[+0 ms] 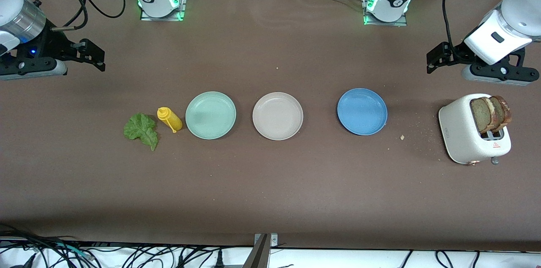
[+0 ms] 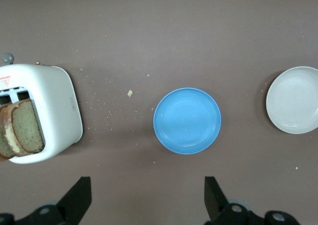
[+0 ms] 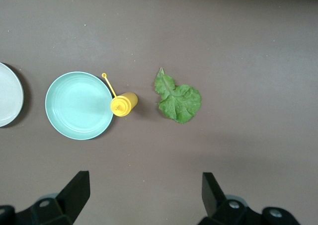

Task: Make sandwich in beige plate with both arms

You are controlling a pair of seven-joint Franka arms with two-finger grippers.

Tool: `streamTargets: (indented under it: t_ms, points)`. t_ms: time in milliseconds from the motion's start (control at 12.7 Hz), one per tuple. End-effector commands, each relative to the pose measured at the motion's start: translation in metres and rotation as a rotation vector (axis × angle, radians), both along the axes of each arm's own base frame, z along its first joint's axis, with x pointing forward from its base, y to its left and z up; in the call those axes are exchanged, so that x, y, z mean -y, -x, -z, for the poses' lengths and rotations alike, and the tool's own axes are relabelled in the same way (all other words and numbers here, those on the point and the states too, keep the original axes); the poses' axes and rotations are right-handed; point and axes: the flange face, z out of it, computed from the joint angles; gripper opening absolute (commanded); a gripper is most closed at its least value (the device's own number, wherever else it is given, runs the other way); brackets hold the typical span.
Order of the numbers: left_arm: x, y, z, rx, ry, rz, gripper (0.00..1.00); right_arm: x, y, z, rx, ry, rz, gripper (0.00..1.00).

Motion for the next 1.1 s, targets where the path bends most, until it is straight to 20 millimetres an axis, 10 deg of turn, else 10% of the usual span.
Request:
streamTargets:
  t_ms: [0, 1024]
  points:
    - [0.0008, 0.0024, -0.0069, 0.002, -0.025, 0.027, 1.00, 0.0023, -0.0018, -0.0052, 0.010, -0.002, 0.007, 1.00]
    - [-0.0026, -0.0049, 0.0001, 0.007, -0.024, 0.021, 1.00, -0.0047, -0.0043, -0.0101, 0.030, -0.004, 0.000, 1.00]
